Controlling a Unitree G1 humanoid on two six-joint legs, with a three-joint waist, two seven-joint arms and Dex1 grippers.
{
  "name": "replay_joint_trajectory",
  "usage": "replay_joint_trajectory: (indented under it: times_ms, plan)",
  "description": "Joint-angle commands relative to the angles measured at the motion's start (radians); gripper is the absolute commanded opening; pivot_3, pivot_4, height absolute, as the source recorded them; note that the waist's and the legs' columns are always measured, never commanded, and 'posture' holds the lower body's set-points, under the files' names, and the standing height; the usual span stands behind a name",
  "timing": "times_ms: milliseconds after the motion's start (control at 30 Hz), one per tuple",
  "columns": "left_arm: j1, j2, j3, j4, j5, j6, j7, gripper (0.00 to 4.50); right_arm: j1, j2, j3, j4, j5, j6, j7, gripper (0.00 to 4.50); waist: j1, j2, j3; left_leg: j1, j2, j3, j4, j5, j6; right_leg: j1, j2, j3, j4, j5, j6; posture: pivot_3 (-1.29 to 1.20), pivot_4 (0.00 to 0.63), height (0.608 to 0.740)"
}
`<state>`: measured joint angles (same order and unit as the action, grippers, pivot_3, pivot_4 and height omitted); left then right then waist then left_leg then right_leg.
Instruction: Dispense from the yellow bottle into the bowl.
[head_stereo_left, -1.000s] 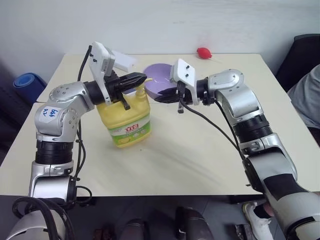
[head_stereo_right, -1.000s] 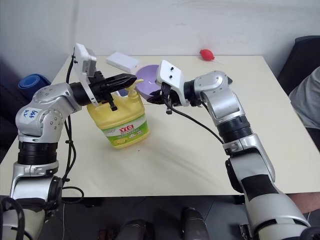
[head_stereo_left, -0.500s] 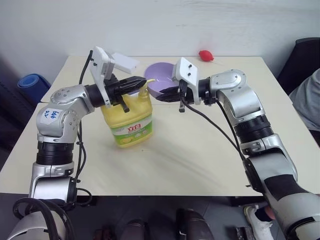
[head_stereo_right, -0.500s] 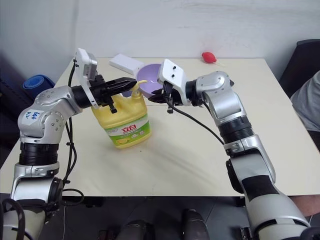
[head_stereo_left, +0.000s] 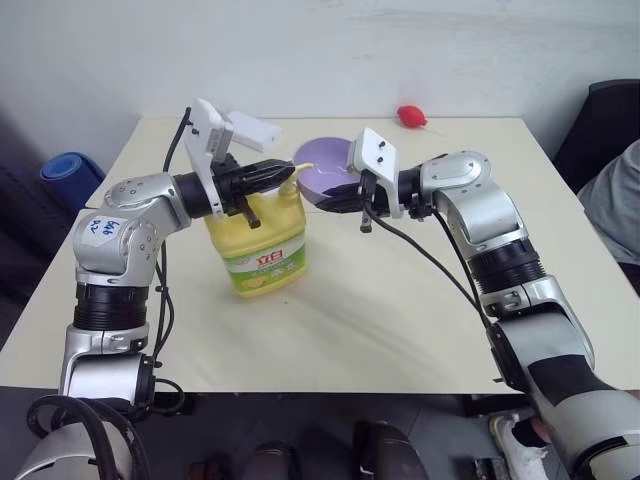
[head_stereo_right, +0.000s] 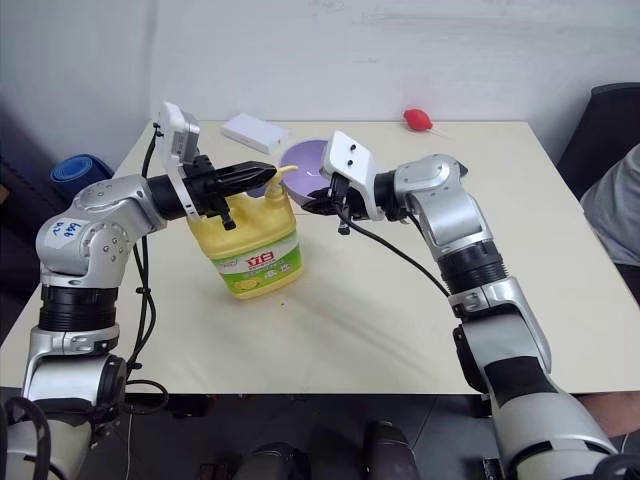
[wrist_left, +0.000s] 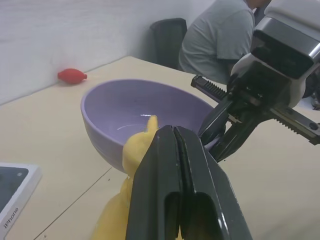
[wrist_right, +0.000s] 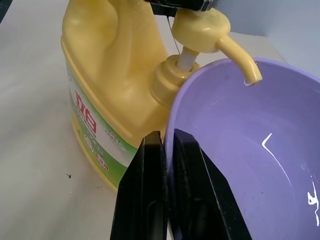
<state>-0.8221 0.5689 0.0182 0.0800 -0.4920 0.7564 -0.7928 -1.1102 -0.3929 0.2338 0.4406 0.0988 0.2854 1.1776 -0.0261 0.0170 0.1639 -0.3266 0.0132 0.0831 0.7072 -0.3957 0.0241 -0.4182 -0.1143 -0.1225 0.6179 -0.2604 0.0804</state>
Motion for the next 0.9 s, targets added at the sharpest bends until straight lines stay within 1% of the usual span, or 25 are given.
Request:
replay_joint_trajectory:
  times_ms: [33,133,200,300,500,600,633,700,867,900]
  plan:
    - [0.088,-0.022,-0.104,0.086,0.047,0.100,0.002,0.02,-0.015,0.005,-0.007,-0.014,0.005,-0.020,0.000,0.00,0.000,0.000,0.001,0.003,-0.001,0.001,-0.003,0.000,0.000,0.002,0.000,0.001,-0.001,0.000,0.000,0.00,0.150,0.740]
    - [0.093,-0.032,-0.104,0.091,0.060,0.096,0.000,0.02,-0.016,0.011,-0.009,-0.010,0.003,-0.022,-0.002,0.00,0.000,0.001,0.000,0.009,0.000,-0.001,-0.008,0.000,-0.001,0.007,-0.001,0.000,-0.005,-0.001,0.000,0.00,0.150,0.740]
    - [0.089,-0.044,-0.089,0.093,0.057,0.079,-0.001,0.02,-0.016,0.012,-0.010,-0.010,0.002,-0.022,-0.003,0.00,0.000,0.001,0.000,0.009,0.001,-0.001,-0.008,0.000,-0.001,0.007,-0.002,0.000,-0.005,-0.001,0.000,0.00,0.150,0.740]
    - [0.085,-0.040,-0.052,0.040,0.018,0.061,-0.042,0.02,-0.011,0.007,-0.010,-0.018,0.002,-0.014,-0.003,0.00,0.000,0.001,0.000,0.008,0.001,-0.002,-0.008,0.000,-0.001,0.007,-0.003,0.000,-0.006,-0.001,0.000,0.00,0.150,0.740]
    - [0.083,0.021,0.028,-0.111,-0.108,0.119,-0.146,0.02,0.019,-0.020,-0.018,-0.041,0.003,-0.004,0.001,0.00,-0.001,0.000,0.002,0.005,0.002,-0.003,-0.008,0.000,-0.002,0.005,-0.003,-0.001,-0.007,-0.001,0.000,0.00,0.150,0.740]
    - [0.082,0.053,0.045,-0.145,-0.131,0.131,-0.165,0.02,0.031,-0.028,-0.022,-0.054,0.005,0.000,0.001,0.00,-0.003,0.000,0.003,0.000,0.002,-0.004,-0.008,0.000,-0.002,0.002,-0.002,-0.002,-0.008,-0.001,0.000,0.00,0.150,0.740]
    - [0.077,0.055,0.051,-0.143,-0.134,0.133,-0.159,0.02,0.032,-0.029,-0.022,-0.056,0.005,0.001,0.001,0.00,-0.003,0.000,0.003,-0.002,0.002,-0.004,-0.008,0.000,-0.002,0.000,-0.002,-0.002,-0.008,-0.001,0.000,0.00,0.150,0.740]
    - [0.030,0.028,0.082,-0.100,-0.126,0.096,-0.113,0.02,0.028,-0.027,-0.021,-0.043,0.002,-0.005,-0.006,0.00,-0.004,-0.001,0.004,-0.011,0.001,-0.004,-0.007,0.001,-0.001,-0.009,0.000,-0.003,-0.007,-0.001,0.000,0.00,0.150,0.740]
    - [-0.089,-0.034,0.096,0.022,-0.063,0.000,-0.002,0.02,0.020,-0.016,-0.015,-0.026,0.000,-0.019,-0.011,0.00,-0.002,-0.008,0.011,-0.014,0.001,-0.005,-0.007,0.003,-0.002,-0.010,0.002,-0.007,-0.006,-0.001,0.000,0.00,0.150,0.740]
    - [-0.109,-0.044,0.094,0.039,-0.057,-0.026,-0.003,0.02,0.019,-0.014,-0.014,-0.025,0.000,-0.021,-0.010,0.00,-0.002,-0.009,0.013,-0.015,0.000,-0.005,-0.007,0.003,-0.002,-0.010,0.002,-0.007,-0.007,-0.001,0.000,0.00,0.150,0.740]
